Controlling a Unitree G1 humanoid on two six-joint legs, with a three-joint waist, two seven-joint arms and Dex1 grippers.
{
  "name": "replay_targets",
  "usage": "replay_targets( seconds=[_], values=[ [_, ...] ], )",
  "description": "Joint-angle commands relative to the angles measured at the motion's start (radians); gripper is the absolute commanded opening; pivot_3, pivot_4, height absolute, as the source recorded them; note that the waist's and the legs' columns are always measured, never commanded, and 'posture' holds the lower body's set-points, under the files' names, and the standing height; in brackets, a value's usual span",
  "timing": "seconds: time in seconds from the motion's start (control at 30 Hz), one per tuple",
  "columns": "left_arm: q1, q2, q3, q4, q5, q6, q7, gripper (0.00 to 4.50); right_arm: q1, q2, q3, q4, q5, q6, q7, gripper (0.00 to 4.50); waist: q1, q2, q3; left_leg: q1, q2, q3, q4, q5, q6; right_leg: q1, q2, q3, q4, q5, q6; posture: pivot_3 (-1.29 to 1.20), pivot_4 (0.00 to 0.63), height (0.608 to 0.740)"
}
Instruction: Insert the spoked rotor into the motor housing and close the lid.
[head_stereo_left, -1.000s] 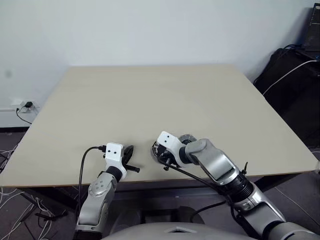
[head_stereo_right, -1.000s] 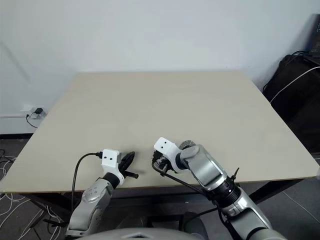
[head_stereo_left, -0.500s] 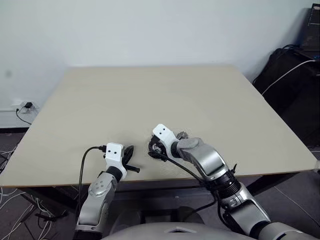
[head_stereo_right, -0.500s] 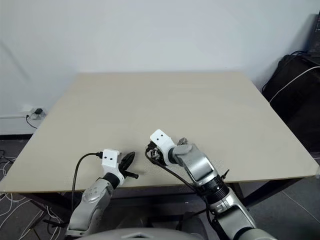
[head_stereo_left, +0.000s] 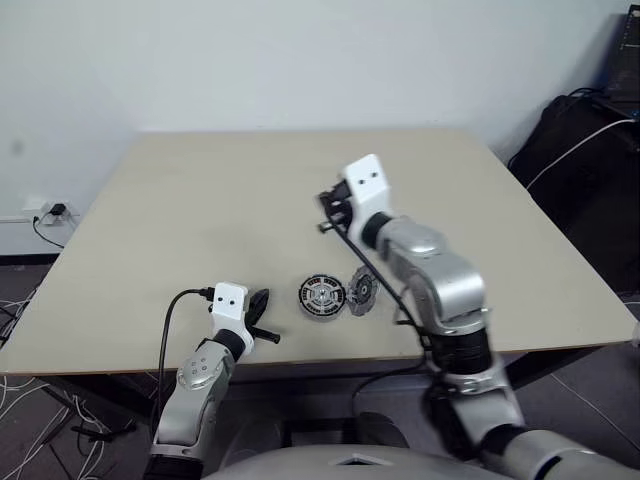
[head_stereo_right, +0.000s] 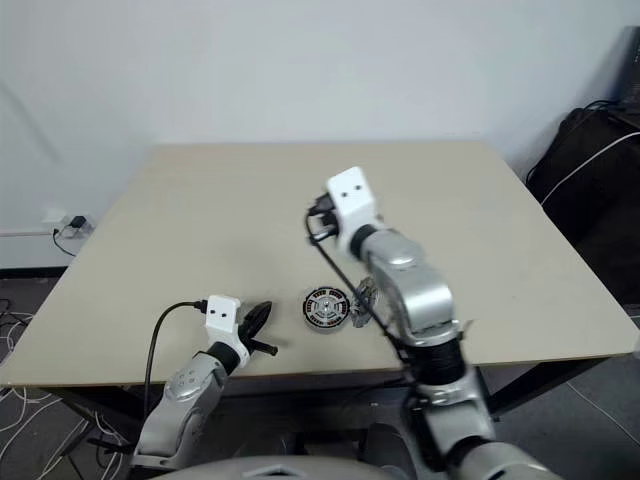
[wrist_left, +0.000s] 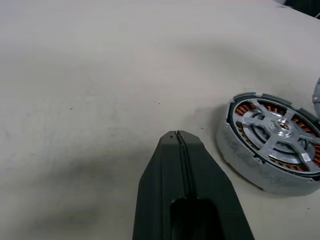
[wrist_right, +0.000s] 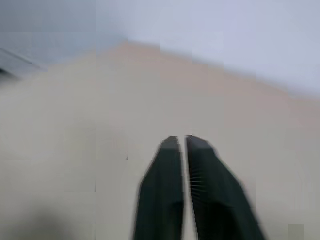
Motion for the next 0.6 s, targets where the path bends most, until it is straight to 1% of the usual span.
replay_targets(
  seconds=[0.03, 0.1, 0.2, 0.23, 0.3, 0.4, 0.47, 0.53, 0.6],
  values=[
    [-0.011, 0.001, -0.010, -0.022, -0.003, 0.001, -0.005, 0.00, 0.059, -0.225, 0.084, 0.063, -0.183, -0.105, -0.010, 0.02, -0.001, -0.001, 0.000, 0.000, 0.000, 0.000, 0.000, 0.000, 0.001, 0.001, 0.000, 0.000, 0.000, 0.000, 0.000, 0.00, 0.000, 0.740],
    [-0.010, 0.002, -0.011, -0.023, -0.005, 0.002, -0.005, 0.00, 0.094, -0.314, 0.108, 0.086, -0.218, -0.113, 0.015, 0.02, -0.001, -0.001, 0.000, 0.000, 0.000, 0.001, -0.001, 0.002, 0.004, 0.002, 0.000, 0.001, 0.000, -0.002, -0.001, 0.00, 0.000, 0.740],
    [-0.009, 0.005, -0.012, -0.026, -0.007, 0.008, -0.006, 0.00, 0.190, -0.494, 0.163, 0.046, -0.208, -0.084, 0.192, 0.02, 0.000, 0.000, 0.000, -0.002, 0.003, 0.002, -0.002, 0.002, 0.004, 0.002, -0.001, 0.003, 0.000, -0.002, -0.002, 0.00, 0.000, 0.740],
    [-0.009, 0.006, -0.013, -0.026, -0.007, 0.009, -0.007, 0.00, 0.215, -0.535, 0.174, 0.028, -0.199, -0.089, 0.240, 0.02, 0.000, 0.000, 0.000, -0.002, 0.004, 0.002, -0.002, 0.002, 0.004, 0.002, 0.000, 0.003, 0.000, -0.003, -0.003, 0.00, 0.000, 0.740],
    [-0.012, 0.008, -0.014, -0.025, -0.008, 0.012, -0.009, 0.00, 0.247, -0.570, 0.177, -0.015, -0.155, -0.090, 0.318, 0.02, -0.003, 0.000, 0.001, -0.002, 0.005, 0.003, -0.002, 0.002, 0.004, 0.002, 0.001, 0.002, 0.000, -0.003, -0.003, 0.00, 0.000, 0.740],
    [-0.017, 0.011, -0.018, -0.023, -0.010, 0.015, -0.013, 0.00, 0.273, -0.554, 0.136, -0.043, -0.088, -0.098, 0.370, 0.02, -0.006, -0.003, 0.003, 0.001, 0.008, 0.004, -0.001, 0.002, 0.004, 0.004, 0.003, 0.003, 0.000, -0.006, 0.002, 0.00, 0.000, 0.740],
    [-0.020, 0.010, -0.019, -0.022, -0.010, 0.017, -0.012, 0.00, 0.283, -0.515, 0.093, -0.049, -0.029, -0.115, 0.385, 0.02, -0.004, -0.005, 0.004, 0.002, 0.009, 0.004, 0.000, 0.002, 0.004, 0.007, 0.003, 0.001, 0.000, -0.006, 0.003, 0.00, 0.000, 0.740],
    [-0.022, 0.010, -0.019, -0.022, -0.010, 0.019, -0.013, 0.00, 0.297, -0.456, 0.039, -0.059, 0.067, -0.123, 0.419, 0.02, -0.001, -0.008, 0.007, 0.004, 0.009, 0.003, 0.002, 0.002, 0.004, 0.010, 0.003, 0.000, 0.000, -0.006, 0.004, 0.00, 0.000, 0.740],
    [-0.025, 0.011, -0.018, -0.021, -0.010, 0.019, -0.013, 0.00, 0.301, -0.420, 0.011, -0.055, 0.117, -0.125, 0.433, 0.02, 0.002, -0.011, 0.009, 0.005, 0.008, 0.002, 0.002, 0.002, 0.004, 0.012, 0.002, 0.000, -0.001, -0.005, 0.005, 0.00, 0.000, 0.740]
  ],
)
